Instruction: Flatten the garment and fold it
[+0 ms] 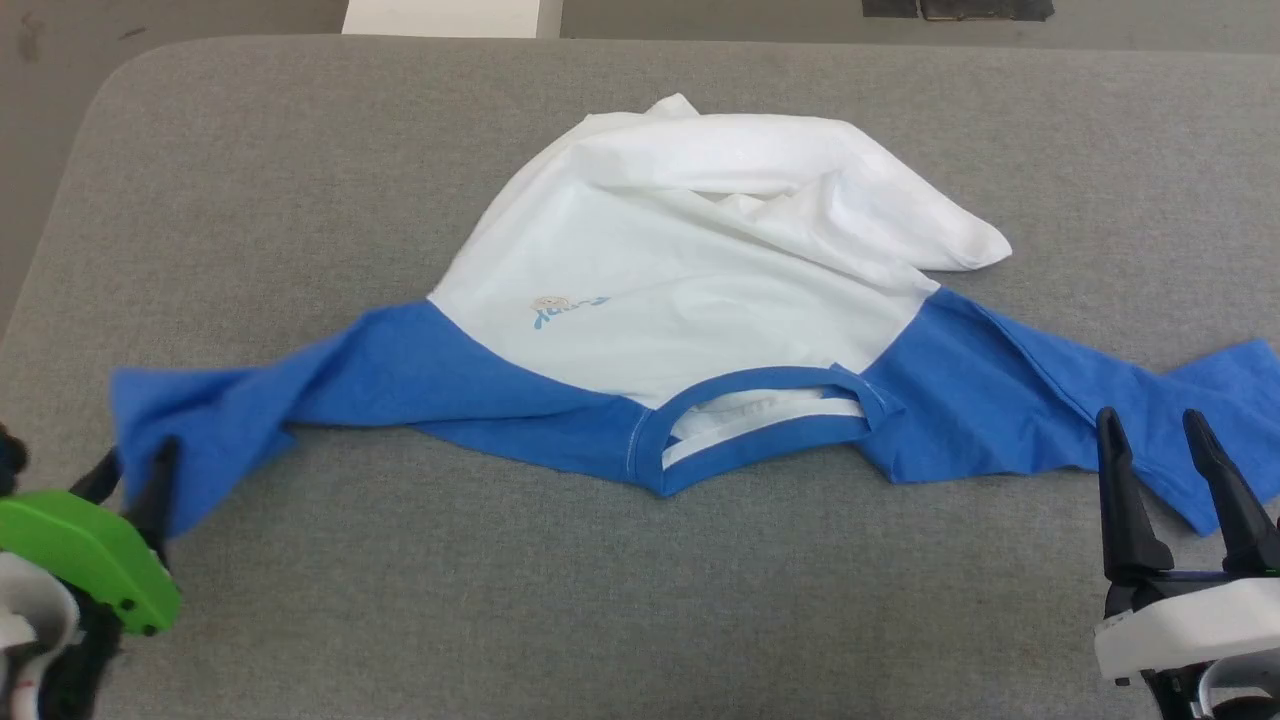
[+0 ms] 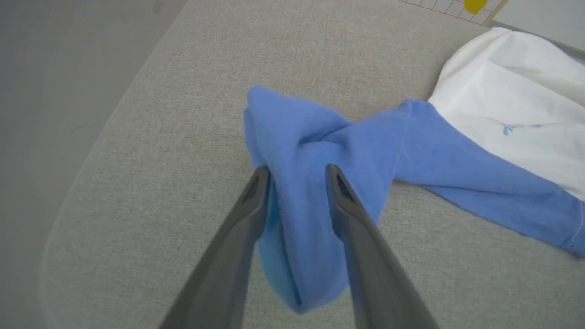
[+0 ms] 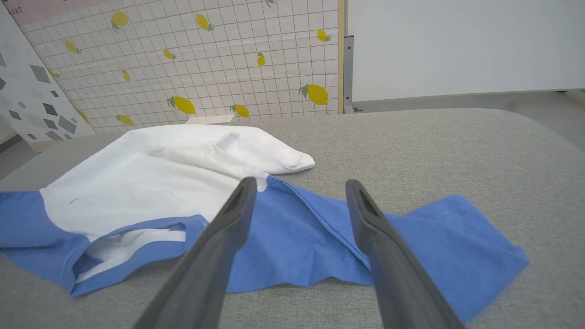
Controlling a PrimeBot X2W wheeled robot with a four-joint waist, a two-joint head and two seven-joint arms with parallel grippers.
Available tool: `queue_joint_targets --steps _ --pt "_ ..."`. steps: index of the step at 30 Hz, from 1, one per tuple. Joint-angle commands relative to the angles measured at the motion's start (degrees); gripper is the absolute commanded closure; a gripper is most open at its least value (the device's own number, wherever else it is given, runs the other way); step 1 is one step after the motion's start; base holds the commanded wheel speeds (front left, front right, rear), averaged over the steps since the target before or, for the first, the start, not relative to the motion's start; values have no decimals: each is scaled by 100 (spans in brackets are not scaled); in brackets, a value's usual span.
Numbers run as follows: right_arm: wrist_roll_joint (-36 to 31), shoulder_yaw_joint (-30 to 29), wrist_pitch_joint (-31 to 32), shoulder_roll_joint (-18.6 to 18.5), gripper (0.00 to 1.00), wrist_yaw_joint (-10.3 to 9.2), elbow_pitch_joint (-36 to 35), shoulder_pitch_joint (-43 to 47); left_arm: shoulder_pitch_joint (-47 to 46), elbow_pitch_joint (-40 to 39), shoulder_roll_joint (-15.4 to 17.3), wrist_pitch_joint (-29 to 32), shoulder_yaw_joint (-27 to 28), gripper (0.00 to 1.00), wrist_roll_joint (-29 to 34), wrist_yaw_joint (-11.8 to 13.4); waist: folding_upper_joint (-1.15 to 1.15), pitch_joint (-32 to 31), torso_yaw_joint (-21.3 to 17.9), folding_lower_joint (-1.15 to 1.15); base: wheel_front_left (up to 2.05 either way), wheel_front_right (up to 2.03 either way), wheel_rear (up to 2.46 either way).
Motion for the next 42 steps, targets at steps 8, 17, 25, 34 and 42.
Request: queue_joint_targets --steps 8,17,25,34,42 --pt "-56 3 96 7 0 -8 -39 88 -600 40 -643 -1344 111 0 261 -280 0 -174 81 0 0 0 0" --pt "65 82 13 7 0 -8 71 233 24 -1190 -1219 -2567 -92 0 1267 343 0 -356 93 0 0 0 0" --pt "140 84 -109 7 0 -8 166 347 1205 -1132 -2458 -2875 -463 0 1851 507 0 -421 38 0 0 0 0" --pt "193 52 -148 7 0 -8 154 403 1030 -566 -2796 -2695 -1021 0 2849 128 0 -285 135 0 0 0 0" --pt "222 160 -214 7 0 -8 221 222 -276 150 -2398 -968 -1763 0 3166 -456 0 26 10 0 0 0 0"
